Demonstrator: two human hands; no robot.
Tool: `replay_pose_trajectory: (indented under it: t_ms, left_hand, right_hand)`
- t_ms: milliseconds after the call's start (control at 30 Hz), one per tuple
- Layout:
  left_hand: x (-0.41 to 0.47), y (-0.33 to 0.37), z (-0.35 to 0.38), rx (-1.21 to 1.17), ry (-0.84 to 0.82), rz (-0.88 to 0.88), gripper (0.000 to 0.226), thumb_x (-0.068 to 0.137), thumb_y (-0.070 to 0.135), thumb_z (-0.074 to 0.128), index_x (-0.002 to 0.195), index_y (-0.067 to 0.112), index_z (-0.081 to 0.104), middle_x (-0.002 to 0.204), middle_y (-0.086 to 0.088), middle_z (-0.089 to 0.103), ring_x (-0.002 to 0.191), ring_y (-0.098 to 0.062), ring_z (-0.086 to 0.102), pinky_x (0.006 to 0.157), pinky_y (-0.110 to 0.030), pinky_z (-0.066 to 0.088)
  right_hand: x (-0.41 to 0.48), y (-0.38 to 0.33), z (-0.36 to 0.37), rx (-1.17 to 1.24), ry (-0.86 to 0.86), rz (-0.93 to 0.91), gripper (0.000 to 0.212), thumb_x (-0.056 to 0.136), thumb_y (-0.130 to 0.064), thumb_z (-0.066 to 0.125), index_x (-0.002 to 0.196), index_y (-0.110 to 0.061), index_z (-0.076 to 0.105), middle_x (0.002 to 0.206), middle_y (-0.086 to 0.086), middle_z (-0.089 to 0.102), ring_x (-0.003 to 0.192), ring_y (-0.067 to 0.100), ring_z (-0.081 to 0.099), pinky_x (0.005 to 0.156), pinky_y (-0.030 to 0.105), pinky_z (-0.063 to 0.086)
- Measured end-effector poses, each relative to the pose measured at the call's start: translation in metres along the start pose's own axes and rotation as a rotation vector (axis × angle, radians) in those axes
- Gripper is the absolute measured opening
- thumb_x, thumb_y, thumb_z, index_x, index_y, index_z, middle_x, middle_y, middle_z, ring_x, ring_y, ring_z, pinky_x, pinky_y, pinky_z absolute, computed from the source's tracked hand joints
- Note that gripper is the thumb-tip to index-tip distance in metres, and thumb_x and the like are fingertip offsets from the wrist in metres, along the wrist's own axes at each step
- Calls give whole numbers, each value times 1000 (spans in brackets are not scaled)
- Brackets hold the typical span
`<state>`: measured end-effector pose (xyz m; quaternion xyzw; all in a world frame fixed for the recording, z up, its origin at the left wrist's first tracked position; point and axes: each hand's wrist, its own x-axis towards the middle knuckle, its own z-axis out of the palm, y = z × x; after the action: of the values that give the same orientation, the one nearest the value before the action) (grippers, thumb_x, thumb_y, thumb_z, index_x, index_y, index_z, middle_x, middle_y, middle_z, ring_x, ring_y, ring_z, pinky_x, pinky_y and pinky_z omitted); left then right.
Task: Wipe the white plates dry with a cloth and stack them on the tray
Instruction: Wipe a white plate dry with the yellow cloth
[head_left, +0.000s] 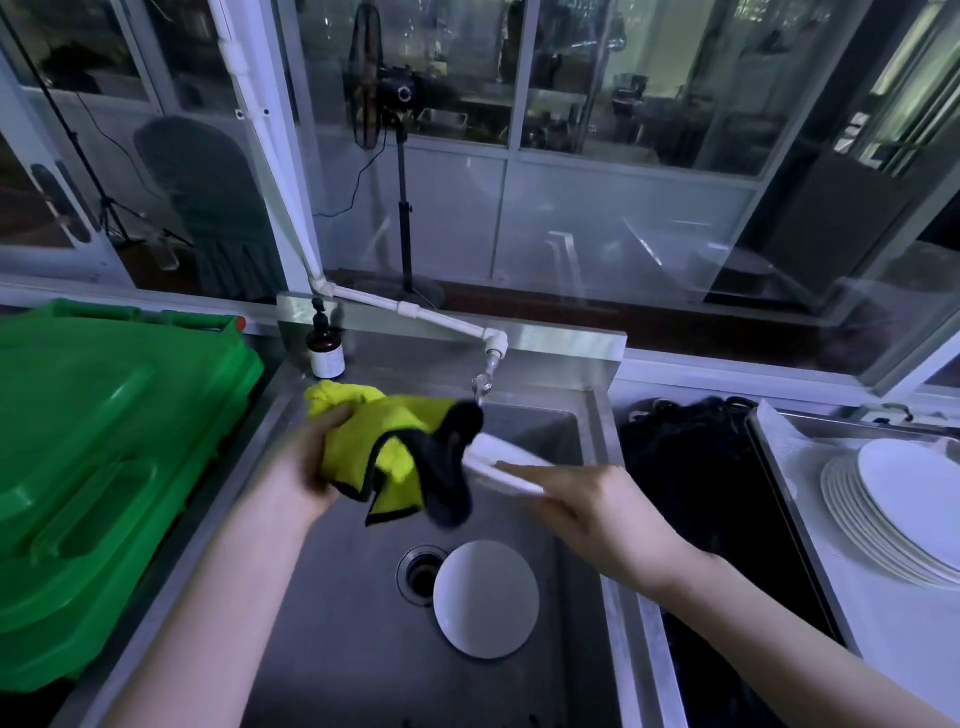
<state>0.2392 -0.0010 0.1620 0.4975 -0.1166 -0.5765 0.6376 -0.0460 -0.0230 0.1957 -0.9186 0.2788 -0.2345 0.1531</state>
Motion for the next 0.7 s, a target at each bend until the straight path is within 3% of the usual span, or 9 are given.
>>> replay_pose_trajectory:
  t_ms: [33, 100, 200, 267, 400, 433, 500, 600, 700]
  left_hand:
    - [2, 0, 0, -51, 79, 42, 21, 103, 20, 43, 107, 15, 62, 86, -3, 73, 74, -13, 70, 68, -28, 55]
    - [3, -3, 0, -38, 278, 140, 13, 99, 20, 55, 106, 16, 65, 91, -3, 73, 77, -17, 70, 60, -31, 55]
    - [-3, -9, 4, -16, 455, 401, 8, 91, 21, 65, 87, 26, 70, 78, 9, 74, 75, -14, 71, 63, -29, 56]
    - [-11, -14, 11, 75, 461, 611, 11, 91, 25, 63, 86, 32, 69, 84, 14, 73, 82, -11, 69, 76, -33, 55]
    - [-26, -37, 35, 707, 167, 861, 9, 90, 30, 68, 89, 38, 62, 86, 26, 70, 82, 9, 61, 72, -33, 48]
    - [-29, -43, 44, 860, 30, 940, 12, 90, 28, 68, 99, 35, 66, 98, 27, 70, 95, 10, 59, 80, -34, 48]
    - [-32, -53, 58, 1148, -186, 1103, 40, 92, 24, 63, 132, 20, 60, 142, 10, 54, 135, -8, 43, 109, -38, 37]
    - [-35, -52, 64, 1231, -329, 1131, 52, 93, 23, 56, 144, 19, 47, 155, 6, 37, 146, -17, 28, 116, -46, 29]
    - [-38, -57, 63, 1211, -494, 1117, 52, 96, 18, 55, 147, 18, 41, 157, 3, 31, 149, -14, 21, 120, -38, 23]
  right_hand:
    - [1, 3, 2, 144, 0, 151, 11, 92, -13, 67, 85, -17, 74, 66, -25, 64, 62, -3, 61, 58, 11, 42]
    - [2, 8, 8, 490, -18, 432, 27, 93, -14, 69, 68, -15, 60, 56, -16, 52, 55, -2, 47, 56, 16, 36]
    - [-2, 9, 21, 912, 101, 613, 16, 93, -13, 68, 93, 3, 70, 83, 21, 71, 76, 21, 66, 67, 37, 49]
    - [-5, 9, 31, 1095, 174, 680, 23, 89, -18, 69, 99, 2, 72, 92, 26, 71, 80, 28, 69, 65, 39, 53]
    - [1, 4, 43, 1141, 170, 685, 24, 84, -26, 76, 96, -5, 74, 91, 16, 74, 80, 24, 71, 60, 31, 55]
    - [4, 2, 44, 1121, 158, 666, 22, 86, -26, 76, 95, -6, 75, 89, 16, 74, 79, 23, 70, 58, 30, 54]
    - [10, 1, 46, 1127, 169, 638, 16, 89, -22, 72, 93, -7, 75, 87, 18, 73, 77, 24, 70, 56, 30, 53]
    - [18, 2, 44, 1088, 234, 633, 19, 93, -10, 66, 77, 1, 67, 72, 14, 67, 65, 17, 66, 49, 28, 51]
    - [16, 6, 44, 1022, 290, 611, 35, 93, -5, 66, 63, 3, 51, 58, 4, 51, 52, 10, 47, 45, 21, 38]
